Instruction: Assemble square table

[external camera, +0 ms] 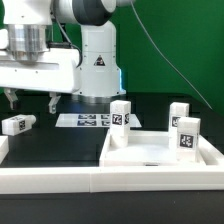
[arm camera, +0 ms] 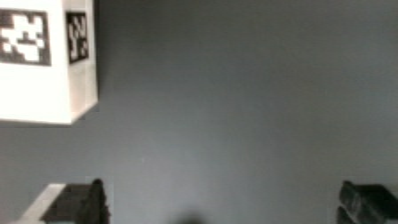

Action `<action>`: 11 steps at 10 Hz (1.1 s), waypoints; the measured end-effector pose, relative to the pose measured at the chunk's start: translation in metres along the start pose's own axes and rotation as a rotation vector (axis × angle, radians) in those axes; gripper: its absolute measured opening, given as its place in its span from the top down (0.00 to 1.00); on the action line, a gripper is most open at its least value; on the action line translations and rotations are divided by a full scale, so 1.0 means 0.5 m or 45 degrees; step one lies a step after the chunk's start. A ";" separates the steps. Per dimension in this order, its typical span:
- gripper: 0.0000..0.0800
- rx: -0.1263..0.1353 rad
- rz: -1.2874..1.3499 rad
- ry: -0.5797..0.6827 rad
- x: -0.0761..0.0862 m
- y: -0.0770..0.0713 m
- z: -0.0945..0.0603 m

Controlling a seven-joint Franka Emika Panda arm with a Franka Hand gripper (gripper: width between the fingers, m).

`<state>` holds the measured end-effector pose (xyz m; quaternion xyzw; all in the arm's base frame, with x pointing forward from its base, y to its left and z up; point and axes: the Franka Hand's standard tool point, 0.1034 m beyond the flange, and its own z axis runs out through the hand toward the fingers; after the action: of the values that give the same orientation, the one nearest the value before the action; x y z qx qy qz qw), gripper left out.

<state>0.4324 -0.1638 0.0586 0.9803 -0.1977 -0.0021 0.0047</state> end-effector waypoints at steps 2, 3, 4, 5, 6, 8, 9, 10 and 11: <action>0.19 0.001 -0.009 -0.018 -0.019 0.010 0.006; 0.19 0.020 -0.024 -0.017 -0.025 0.039 0.008; 0.19 0.046 -0.008 -0.018 -0.036 0.082 0.012; 0.19 0.052 0.003 -0.017 -0.040 0.111 0.015; 0.19 0.053 0.001 -0.019 -0.043 0.126 0.017; 0.19 0.059 -0.006 -0.035 -0.045 0.119 0.018; 0.19 0.077 -0.012 -0.062 -0.046 0.118 0.020; 0.19 0.086 -0.037 -0.075 -0.038 0.131 0.020; 0.19 0.134 -0.037 -0.166 -0.037 0.134 0.023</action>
Offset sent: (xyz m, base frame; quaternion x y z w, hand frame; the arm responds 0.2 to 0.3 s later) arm -0.0416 -0.0339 -0.0087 0.1144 -0.0010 0.0216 0.9932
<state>0.3892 -0.2182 0.0479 0.9797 -0.1832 -0.0557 -0.0597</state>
